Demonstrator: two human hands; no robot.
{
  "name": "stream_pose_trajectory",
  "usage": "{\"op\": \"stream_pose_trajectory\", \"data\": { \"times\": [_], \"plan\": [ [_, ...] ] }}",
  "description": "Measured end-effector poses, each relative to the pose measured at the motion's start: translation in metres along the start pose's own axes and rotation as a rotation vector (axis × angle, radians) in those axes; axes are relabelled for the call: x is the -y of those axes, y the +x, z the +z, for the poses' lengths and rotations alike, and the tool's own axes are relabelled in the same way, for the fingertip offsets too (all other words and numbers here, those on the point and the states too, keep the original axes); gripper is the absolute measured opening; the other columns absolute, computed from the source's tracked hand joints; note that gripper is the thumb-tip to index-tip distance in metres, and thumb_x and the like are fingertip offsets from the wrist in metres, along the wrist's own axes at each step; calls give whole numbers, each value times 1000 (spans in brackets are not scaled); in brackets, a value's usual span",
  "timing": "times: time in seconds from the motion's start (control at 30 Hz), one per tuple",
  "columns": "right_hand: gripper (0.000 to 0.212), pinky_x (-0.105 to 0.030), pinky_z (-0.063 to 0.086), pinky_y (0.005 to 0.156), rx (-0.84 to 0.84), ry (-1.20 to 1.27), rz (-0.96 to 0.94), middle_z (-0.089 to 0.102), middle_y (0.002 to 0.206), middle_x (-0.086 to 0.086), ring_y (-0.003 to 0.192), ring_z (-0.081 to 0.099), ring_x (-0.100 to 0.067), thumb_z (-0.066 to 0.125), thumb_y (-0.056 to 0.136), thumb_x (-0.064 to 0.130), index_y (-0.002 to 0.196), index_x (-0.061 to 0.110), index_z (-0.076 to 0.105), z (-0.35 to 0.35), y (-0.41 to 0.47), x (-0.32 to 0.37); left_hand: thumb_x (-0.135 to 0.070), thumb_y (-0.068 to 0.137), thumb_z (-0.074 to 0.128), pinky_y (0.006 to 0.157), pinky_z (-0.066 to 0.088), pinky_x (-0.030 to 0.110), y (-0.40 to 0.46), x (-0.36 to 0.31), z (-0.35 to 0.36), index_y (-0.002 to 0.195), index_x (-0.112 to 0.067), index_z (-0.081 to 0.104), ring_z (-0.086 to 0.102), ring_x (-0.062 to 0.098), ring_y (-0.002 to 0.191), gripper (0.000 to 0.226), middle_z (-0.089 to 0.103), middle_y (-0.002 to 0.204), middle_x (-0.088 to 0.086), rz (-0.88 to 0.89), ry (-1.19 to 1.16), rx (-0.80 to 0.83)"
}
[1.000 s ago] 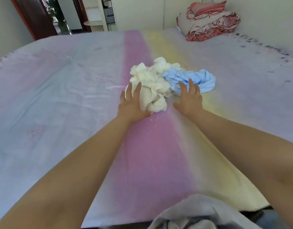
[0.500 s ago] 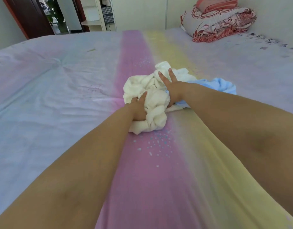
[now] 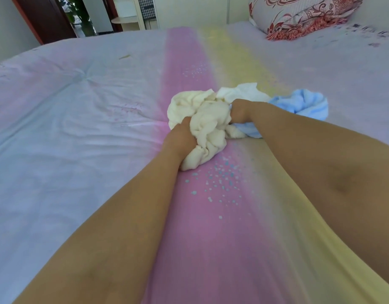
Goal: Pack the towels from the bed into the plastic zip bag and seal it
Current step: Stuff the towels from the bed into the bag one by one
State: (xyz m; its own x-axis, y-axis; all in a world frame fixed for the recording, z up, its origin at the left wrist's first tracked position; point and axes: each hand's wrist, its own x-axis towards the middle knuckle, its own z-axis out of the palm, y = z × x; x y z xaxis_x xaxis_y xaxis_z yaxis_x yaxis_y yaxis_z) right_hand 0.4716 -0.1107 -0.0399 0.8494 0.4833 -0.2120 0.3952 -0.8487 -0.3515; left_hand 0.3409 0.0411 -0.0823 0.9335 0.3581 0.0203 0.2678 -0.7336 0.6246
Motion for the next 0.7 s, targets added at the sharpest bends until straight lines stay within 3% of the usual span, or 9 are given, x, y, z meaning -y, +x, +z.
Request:
{"op": "stream_pose_trajectory", "data": {
  "times": [0.07, 0.13, 0.23, 0.3, 0.4, 0.5, 0.57, 0.63, 0.7],
  "plan": [
    [27, -28, 36, 70, -34, 20, -69, 50, 73, 0, 85, 48, -21, 53, 91, 14, 65, 16, 48, 5, -15, -2, -50, 73, 36, 82, 46, 39, -14, -4, 0, 113, -18, 47, 57, 28, 91, 52, 57, 97, 2, 44, 45, -20],
    [28, -29, 36, 67, -66, 3, -133, 57, 81, -5, 82, 50, -21, 53, 90, 15, 62, 17, 49, 11, -37, -5, -51, 75, 38, 75, 44, 33, -32, -10, 0, 101, -30, 47, 57, 19, 84, 35, 55, 88, -12, 62, 65, -14],
    [14, -31, 38, 74, -38, -14, -197, 61, 97, -13, 90, 55, -25, 51, 91, 13, 80, 11, 59, 11, -79, -1, -47, 75, 48, 80, 52, 40, -62, -20, -4, 102, -33, 53, 61, 18, 86, 30, 63, 93, -11, 72, 72, 28],
    [18, -33, 44, 82, -39, -25, -221, 64, 109, -16, 100, 59, -31, 50, 91, 15, 99, 4, 63, 12, -110, 2, -42, 79, 51, 85, 51, 42, -88, -25, -11, 112, -32, 52, 61, 20, 94, 35, 64, 106, -8, 85, 71, 54],
    [24, -40, 48, 87, -52, -5, -232, 66, 109, -12, 101, 61, -30, 53, 89, 22, 105, 7, 63, 10, -161, 4, -49, 79, 48, 91, 49, 43, -132, -31, -24, 119, -35, 51, 60, 20, 104, 42, 62, 117, -9, 154, 62, 56],
    [16, -39, 48, 83, -38, 54, -264, 66, 93, -4, 88, 61, -21, 57, 87, 28, 90, 14, 64, 11, -215, 5, -60, 72, 45, 92, 49, 42, -168, -35, -39, 120, -37, 52, 59, 17, 108, 53, 60, 120, -10, 205, 83, 106],
    [19, -31, 41, 69, -39, 48, -272, 52, 69, 7, 66, 50, -10, 56, 84, 32, 67, 25, 49, 10, -247, 6, -63, 72, 46, 94, 48, 41, -190, -39, -49, 124, -38, 49, 57, 15, 111, 58, 58, 125, -12, 233, 139, 156],
    [26, -25, 38, 63, -23, -9, -243, 44, 68, 11, 64, 44, -8, 57, 82, 33, 64, 31, 38, 9, -276, 7, -50, 80, 53, 89, 48, 35, -213, -46, -60, 120, -35, 53, 58, 12, 106, 43, 61, 119, -12, 294, 157, 204],
    [22, -29, 43, 68, -29, -8, -280, 55, 75, 11, 74, 55, -13, 59, 83, 32, 68, 33, 44, 9, -303, 8, -31, 79, 62, 79, 47, 33, -235, -54, -71, 106, -27, 59, 60, 14, 95, 27, 66, 104, -6, 336, 138, 242]
  ]
}}
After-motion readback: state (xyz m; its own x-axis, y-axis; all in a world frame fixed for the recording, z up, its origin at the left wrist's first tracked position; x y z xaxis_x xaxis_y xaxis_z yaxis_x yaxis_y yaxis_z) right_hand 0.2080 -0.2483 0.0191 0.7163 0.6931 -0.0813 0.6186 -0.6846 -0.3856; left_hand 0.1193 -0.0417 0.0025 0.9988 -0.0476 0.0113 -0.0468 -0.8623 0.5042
